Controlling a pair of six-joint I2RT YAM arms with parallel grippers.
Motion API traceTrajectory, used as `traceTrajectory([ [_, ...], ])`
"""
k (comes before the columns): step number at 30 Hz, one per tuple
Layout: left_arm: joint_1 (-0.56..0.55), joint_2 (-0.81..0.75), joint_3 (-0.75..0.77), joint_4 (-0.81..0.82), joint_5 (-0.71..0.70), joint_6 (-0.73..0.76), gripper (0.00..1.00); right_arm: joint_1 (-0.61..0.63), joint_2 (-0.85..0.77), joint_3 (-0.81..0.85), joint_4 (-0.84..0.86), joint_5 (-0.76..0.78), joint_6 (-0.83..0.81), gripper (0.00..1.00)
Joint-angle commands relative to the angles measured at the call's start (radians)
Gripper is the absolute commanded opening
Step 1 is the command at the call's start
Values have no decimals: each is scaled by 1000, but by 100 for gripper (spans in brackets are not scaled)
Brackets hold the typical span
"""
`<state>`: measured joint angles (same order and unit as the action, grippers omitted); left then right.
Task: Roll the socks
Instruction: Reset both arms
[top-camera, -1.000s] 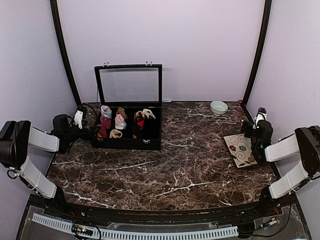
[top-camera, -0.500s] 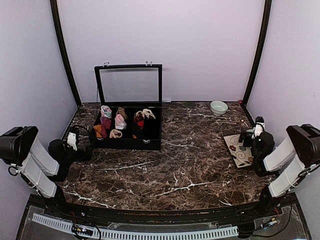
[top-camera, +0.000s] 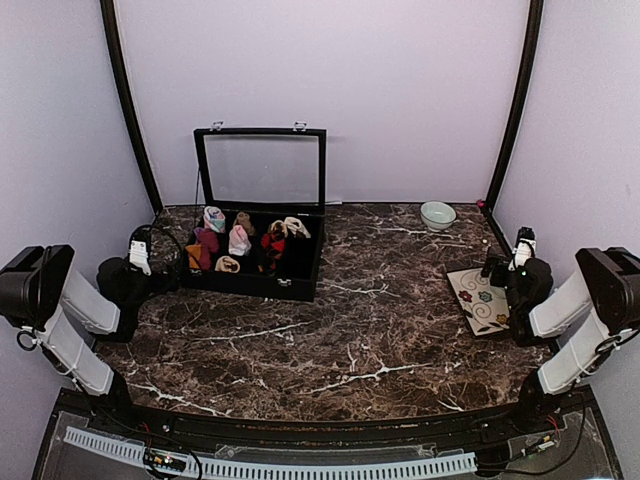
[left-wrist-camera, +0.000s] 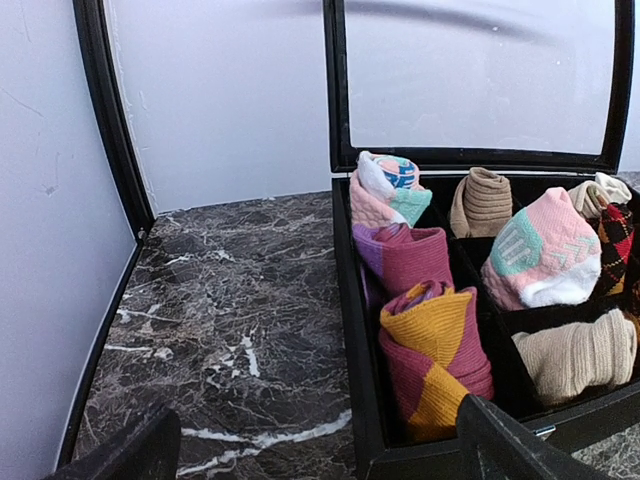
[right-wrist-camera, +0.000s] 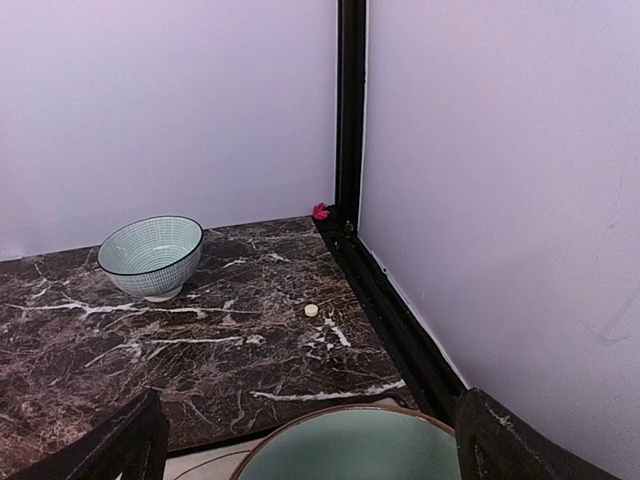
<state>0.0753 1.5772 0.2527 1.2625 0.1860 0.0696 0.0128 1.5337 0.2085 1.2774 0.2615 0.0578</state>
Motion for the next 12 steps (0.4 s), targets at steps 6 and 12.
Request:
traceTrajectory([
  [6,-8,-8,11,6,-20,-4,99,-3,-1,9,24,-5,8,100],
  [12,-29,-10,16,-5,-57,9,99,-3,-1,11,20,-5,8,100],
])
